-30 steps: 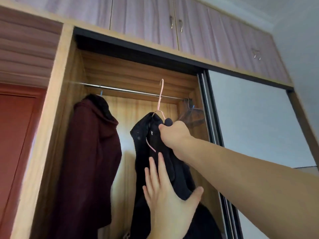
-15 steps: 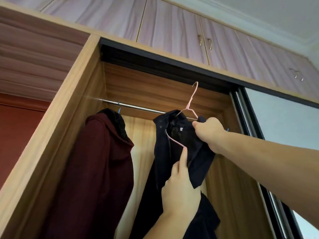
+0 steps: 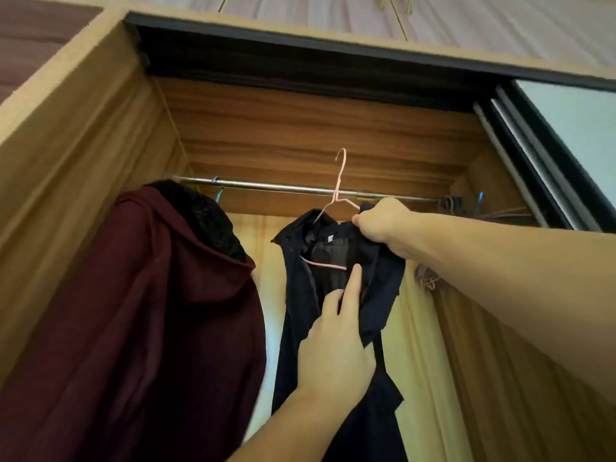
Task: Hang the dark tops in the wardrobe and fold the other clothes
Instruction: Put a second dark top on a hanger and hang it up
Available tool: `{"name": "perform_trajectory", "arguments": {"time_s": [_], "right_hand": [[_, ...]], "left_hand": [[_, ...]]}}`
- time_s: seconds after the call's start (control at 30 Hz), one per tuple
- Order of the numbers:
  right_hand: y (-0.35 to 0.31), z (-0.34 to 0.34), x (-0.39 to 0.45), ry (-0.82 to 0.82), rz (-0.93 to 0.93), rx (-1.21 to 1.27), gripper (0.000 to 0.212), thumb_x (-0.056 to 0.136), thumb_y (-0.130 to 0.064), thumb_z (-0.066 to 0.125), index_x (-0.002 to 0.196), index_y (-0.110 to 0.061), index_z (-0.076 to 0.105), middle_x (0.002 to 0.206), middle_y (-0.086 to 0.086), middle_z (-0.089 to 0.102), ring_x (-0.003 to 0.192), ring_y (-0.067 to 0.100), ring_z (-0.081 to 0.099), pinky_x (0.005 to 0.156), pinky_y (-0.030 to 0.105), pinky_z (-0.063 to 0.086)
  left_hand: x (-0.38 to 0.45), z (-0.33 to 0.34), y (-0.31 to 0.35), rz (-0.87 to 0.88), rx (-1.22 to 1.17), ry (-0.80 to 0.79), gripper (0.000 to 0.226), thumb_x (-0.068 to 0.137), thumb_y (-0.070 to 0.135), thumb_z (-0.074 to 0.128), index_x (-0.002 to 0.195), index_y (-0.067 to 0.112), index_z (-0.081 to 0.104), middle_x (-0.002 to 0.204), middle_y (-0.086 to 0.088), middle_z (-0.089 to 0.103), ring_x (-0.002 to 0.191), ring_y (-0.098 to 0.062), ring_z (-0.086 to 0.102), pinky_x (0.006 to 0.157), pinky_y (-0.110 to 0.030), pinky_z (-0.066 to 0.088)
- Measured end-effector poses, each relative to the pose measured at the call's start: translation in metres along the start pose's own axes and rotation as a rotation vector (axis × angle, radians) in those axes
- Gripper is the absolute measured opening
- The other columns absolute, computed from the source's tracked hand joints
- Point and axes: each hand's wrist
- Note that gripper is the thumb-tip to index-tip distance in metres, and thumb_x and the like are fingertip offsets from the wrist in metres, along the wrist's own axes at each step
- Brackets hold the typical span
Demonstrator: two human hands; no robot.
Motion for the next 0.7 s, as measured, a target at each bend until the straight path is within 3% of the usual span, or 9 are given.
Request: {"name": "perform_trajectory", "arguments": {"time_s": [0.1,0.2,0.3,0.47,0.7], "right_hand": [[0.026,0.014,0.023,-0.06,0.013,0.079,0.031,0.095,-0.022,0.054,0.067,-0.012,0.047,0.072,0.006,0.051,0.063,0.022,0.05,0.056,0.028,0.043],[0.039,0.024,0.049,-0.066,0.014,0.132,0.03,0.095,-0.022,0.053,0.067,-0.013,0.048,0.082,0.009,0.057,0.077,0.029,0.059,0.068,0.031,0.047],[0.045,0.027,0.071,-0.065,0.013,0.152,0.027,0.094,-0.019,0.053,0.068,-0.013,0.052,0.087,0.01,0.06,0.085,0.032,0.061,0.07,0.032,0.049],[0.045,0.042,0.094,-0.057,-0.014,0.145,0.027,0.094,-0.022,0.052,0.069,-0.01,0.053,0.075,0.008,0.056,0.08,0.031,0.059,0.07,0.033,0.049],[0.023,0.094,0.116,-0.125,-0.07,0.072,0.024,0.099,-0.019,0.045,0.105,-0.001,0.061,0.079,0.01,0.055,0.074,0.027,0.055,0.071,0.032,0.045]], "left_hand": [[0.008,0.021,-0.014,-0.018,0.078,-0.009,0.109,0.093,0.024,0.057,0.119,0.063,-0.042,0.139,0.021,0.026,0.102,-0.011,0.056,0.076,-0.031,0.053],[0.027,0.035,-0.024,-0.023,0.134,0.02,0.106,0.093,0.026,0.055,0.119,0.061,-0.042,0.133,0.021,0.029,0.099,-0.009,0.055,0.075,-0.026,0.05],[0.046,0.048,-0.031,-0.031,0.172,0.02,0.105,0.092,0.024,0.054,0.118,0.061,-0.041,0.131,0.017,0.031,0.099,-0.012,0.055,0.072,-0.026,0.047],[0.072,0.055,-0.054,-0.029,0.246,0.03,0.099,0.092,0.023,0.055,0.14,0.055,-0.026,0.132,0.011,0.035,0.097,-0.015,0.055,0.068,-0.026,0.041],[0.091,0.046,-0.103,-0.103,0.282,0.05,0.096,0.09,0.021,0.055,0.143,0.057,-0.016,0.134,0.011,0.037,0.096,-0.02,0.058,0.072,-0.026,0.039]]}}
Point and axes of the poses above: each hand's wrist, its own x-axis towards the middle knuckle, its own z-axis out of the palm, y = z × x
